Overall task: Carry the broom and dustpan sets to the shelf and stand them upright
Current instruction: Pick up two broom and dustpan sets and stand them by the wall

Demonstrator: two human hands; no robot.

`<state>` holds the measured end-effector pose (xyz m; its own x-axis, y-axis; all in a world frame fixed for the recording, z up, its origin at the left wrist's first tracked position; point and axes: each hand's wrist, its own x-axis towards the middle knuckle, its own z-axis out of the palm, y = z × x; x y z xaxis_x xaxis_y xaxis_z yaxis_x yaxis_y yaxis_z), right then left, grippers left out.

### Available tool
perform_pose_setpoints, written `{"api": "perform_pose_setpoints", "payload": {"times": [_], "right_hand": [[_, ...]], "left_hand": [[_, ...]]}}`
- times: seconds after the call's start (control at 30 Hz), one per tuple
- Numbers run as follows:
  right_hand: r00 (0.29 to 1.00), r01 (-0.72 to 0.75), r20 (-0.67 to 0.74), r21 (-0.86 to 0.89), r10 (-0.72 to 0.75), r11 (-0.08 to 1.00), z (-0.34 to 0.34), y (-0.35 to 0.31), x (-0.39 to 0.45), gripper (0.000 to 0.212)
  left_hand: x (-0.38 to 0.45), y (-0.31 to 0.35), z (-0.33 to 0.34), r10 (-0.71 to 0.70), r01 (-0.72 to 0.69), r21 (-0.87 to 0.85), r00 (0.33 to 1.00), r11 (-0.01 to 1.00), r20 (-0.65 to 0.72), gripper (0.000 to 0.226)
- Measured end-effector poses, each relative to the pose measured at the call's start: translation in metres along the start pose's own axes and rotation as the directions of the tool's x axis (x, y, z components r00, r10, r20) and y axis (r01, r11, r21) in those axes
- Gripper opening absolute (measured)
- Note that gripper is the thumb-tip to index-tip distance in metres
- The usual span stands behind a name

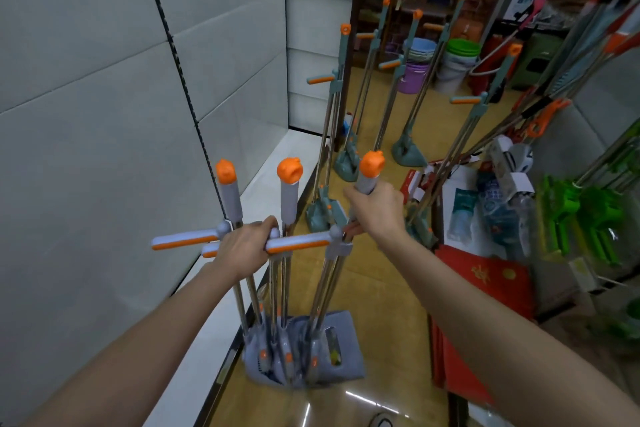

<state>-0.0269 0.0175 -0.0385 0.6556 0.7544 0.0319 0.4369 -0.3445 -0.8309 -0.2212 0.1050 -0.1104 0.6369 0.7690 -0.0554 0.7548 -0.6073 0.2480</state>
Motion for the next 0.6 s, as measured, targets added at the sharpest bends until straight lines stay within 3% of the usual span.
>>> {"api": "perform_pose_setpoints", "payload": {"times": [0.07, 0.17, 0.2, 0.3, 0.37, 0.4, 0.47, 0.53, 0.6], "right_hand": [[1.000, -0.007, 0.028, 0.031, 0.006, 0.999, 0.013, -0.004, -0.003, 0.036], [0.994, 0.006, 0.112, 0.018, -0.008, 1.000, 0.027, -0.010, -0.007, 0.032], [0.989, 0.020, 0.146, 0.020, -0.022, 1.000, 0.030, -0.011, -0.007, 0.029], [0.956, 0.053, 0.285, 0.064, -0.069, 0.997, 0.031, -0.014, -0.005, 0.015], [0.908, 0.055, 0.412, 0.067, -0.077, 0.996, 0.034, -0.011, -0.004, 0.016], [0.888, 0.070, 0.454, 0.025, -0.074, 0.997, 0.036, -0.006, -0.003, 0.021], [0.862, 0.105, 0.503, -0.065, -0.058, 0.992, 0.045, 0.007, -0.004, 0.030], [0.838, 0.124, 0.543, -0.104, -0.048, 0.987, 0.053, 0.014, -0.005, 0.029], [0.834, 0.173, 0.548, -0.155, -0.062, 0.973, 0.057, 0.019, -0.005, 0.034]], "left_hand": [[0.003, -0.006, -0.008, -0.039, 0.043, -0.047, 0.996, 0.998, 0.083, 0.030], [-0.002, -0.012, -0.026, -0.042, 0.050, -0.029, 0.968, 0.998, 0.248, 0.075], [-0.006, -0.013, -0.033, -0.020, 0.034, -0.051, 0.970, 0.998, 0.243, 0.075], [-0.025, -0.023, -0.054, 0.026, -0.025, -0.212, 1.000, 0.977, 0.003, 0.038], [-0.038, -0.039, -0.064, -0.058, -0.015, -0.287, 0.969, 0.958, -0.241, 0.016], [-0.040, -0.047, -0.064, -0.097, -0.001, -0.276, 0.936, 0.961, -0.339, 0.016], [-0.037, -0.064, -0.060, -0.150, 0.093, -0.176, 0.928, 0.980, -0.342, 0.058], [-0.030, -0.077, -0.056, -0.189, 0.185, -0.048, 0.976, 0.982, -0.108, 0.109], [-0.022, -0.084, -0.050, -0.193, 0.182, 0.090, 0.971, 0.979, 0.137, 0.140]]}}
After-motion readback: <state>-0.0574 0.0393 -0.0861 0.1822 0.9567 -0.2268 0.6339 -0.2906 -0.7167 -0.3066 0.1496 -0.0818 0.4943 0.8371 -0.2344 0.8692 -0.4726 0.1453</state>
